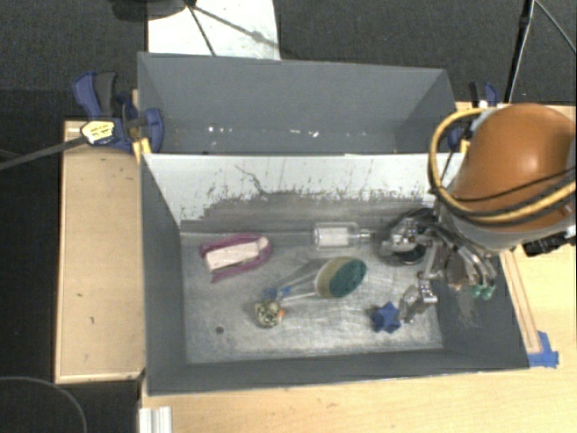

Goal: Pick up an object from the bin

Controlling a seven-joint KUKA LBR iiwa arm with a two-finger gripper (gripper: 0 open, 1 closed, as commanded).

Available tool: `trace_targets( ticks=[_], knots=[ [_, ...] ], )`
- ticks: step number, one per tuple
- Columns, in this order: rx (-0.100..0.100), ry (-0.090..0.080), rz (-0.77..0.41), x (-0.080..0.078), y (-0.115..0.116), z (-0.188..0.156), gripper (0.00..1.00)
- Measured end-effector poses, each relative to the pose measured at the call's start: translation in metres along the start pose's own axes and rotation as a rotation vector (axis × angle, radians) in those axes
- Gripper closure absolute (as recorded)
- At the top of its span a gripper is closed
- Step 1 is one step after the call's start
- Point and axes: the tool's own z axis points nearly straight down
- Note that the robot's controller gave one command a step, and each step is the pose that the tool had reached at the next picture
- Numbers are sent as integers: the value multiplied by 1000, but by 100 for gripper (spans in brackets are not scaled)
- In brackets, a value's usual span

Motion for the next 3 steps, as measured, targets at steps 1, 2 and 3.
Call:
trace_targets(
  ticks=[1,2,3],
  knots=[
    [0,6,-115,0,35,134,0],
    [-10,-15,-111,-30,-6,153,0],
    [-13,-29,62,-38,-38,156,0]
  ],
)
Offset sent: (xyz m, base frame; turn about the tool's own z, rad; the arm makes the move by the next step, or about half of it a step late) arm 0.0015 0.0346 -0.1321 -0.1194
